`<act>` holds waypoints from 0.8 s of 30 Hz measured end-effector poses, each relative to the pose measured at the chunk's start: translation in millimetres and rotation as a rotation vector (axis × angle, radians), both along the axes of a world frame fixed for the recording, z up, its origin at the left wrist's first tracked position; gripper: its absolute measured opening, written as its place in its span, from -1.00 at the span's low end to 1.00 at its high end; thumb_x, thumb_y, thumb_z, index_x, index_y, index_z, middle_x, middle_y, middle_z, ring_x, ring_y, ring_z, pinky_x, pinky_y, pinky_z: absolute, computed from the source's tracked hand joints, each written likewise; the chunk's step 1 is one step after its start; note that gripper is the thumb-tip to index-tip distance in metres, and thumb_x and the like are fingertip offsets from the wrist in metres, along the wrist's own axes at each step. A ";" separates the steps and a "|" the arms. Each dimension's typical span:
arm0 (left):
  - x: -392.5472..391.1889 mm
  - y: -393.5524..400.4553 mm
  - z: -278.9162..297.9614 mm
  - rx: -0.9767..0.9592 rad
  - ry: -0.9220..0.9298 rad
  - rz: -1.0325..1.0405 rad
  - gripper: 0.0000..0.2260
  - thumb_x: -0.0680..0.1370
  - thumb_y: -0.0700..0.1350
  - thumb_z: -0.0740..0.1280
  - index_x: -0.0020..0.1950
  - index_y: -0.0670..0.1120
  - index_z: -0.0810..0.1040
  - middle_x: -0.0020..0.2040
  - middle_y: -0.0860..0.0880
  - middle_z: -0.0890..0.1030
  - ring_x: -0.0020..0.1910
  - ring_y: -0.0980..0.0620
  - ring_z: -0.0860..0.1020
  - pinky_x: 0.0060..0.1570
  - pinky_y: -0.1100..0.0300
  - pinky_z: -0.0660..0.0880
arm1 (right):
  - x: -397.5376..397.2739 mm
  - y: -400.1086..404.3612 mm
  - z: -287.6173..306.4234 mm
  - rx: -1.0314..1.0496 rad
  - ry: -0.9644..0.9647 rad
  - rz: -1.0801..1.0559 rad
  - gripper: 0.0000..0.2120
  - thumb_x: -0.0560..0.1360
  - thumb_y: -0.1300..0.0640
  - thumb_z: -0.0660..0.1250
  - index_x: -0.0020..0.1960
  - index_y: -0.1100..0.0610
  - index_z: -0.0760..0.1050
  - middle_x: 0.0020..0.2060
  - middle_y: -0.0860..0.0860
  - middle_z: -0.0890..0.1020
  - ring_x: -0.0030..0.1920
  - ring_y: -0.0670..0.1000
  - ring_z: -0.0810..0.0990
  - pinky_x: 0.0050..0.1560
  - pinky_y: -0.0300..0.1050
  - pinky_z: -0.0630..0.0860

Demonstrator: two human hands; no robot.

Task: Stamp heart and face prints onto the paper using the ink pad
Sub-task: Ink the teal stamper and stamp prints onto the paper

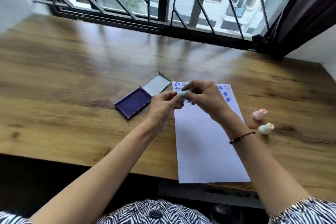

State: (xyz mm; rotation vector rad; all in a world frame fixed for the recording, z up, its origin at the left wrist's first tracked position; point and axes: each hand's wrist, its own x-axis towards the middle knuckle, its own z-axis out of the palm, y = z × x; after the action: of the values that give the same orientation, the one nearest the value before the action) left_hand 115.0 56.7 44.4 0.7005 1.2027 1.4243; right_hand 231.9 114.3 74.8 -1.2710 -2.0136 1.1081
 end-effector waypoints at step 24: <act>-69.2 -90.9 -25.5 -0.084 -0.307 0.426 -0.85 0.51 -0.25 0.21 -0.21 -0.24 0.52 -0.47 -0.03 0.61 -0.49 0.12 0.56 -0.42 0.38 0.51 | -136.0 -13.8 -32.0 0.494 -0.410 0.629 -0.90 0.28 0.36 0.31 -0.22 0.23 0.52 -0.20 0.20 0.56 -0.25 0.24 0.52 -0.30 0.06 0.51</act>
State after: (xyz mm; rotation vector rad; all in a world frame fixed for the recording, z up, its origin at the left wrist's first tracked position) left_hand 45.9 -34.2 18.9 0.1562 1.2003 1.7442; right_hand 95.9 100.6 42.7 -0.6508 -2.8821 0.5265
